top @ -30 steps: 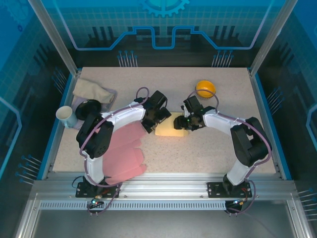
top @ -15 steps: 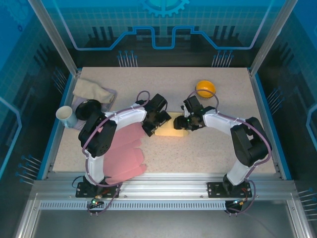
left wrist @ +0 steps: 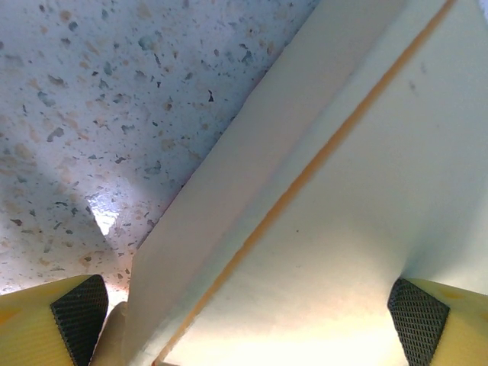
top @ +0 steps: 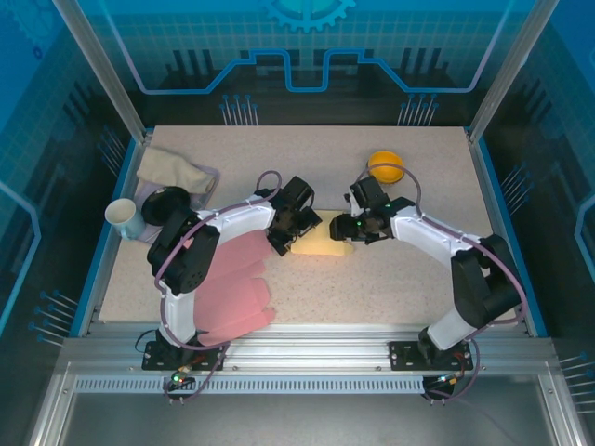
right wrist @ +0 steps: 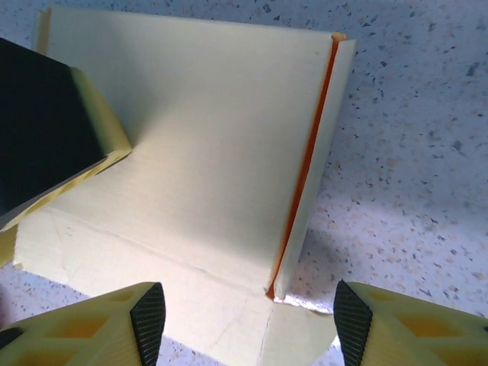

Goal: Fold the paper box

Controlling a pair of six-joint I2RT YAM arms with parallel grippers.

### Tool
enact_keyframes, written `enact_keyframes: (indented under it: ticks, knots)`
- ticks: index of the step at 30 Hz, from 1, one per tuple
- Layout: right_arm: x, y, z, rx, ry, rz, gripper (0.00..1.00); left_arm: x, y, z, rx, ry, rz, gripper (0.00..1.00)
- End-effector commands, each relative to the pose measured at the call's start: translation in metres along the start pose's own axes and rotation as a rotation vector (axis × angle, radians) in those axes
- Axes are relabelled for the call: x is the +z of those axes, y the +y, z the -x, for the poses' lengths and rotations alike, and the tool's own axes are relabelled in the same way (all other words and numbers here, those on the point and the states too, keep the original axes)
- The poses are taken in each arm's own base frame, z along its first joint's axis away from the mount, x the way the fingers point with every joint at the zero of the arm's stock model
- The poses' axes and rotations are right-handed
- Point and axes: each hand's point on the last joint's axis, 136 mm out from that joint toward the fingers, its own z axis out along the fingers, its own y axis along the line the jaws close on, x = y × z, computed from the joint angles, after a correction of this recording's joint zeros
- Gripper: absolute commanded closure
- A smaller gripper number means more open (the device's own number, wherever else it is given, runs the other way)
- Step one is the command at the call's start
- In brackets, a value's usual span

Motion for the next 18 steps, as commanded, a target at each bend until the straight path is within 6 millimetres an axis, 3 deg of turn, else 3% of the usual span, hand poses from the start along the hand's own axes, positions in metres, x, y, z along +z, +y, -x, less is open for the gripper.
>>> enact_keyframes:
  ticks: [1,14,18]
  knots:
    - [-0.014,0.001,-0.007,-0.018,0.006,-0.013,0.38,0.009,0.025,0.002,-0.019,-0.016,0.084,0.01]
    - [0.007,-0.005,-0.049,0.039,0.058,0.003,0.39,0.013,0.03,0.002,-0.012,-0.014,0.085,0.01]
    - [0.017,-0.002,-0.052,0.053,0.062,0.03,0.4,0.013,0.031,0.003,-0.007,-0.019,0.086,0.01]
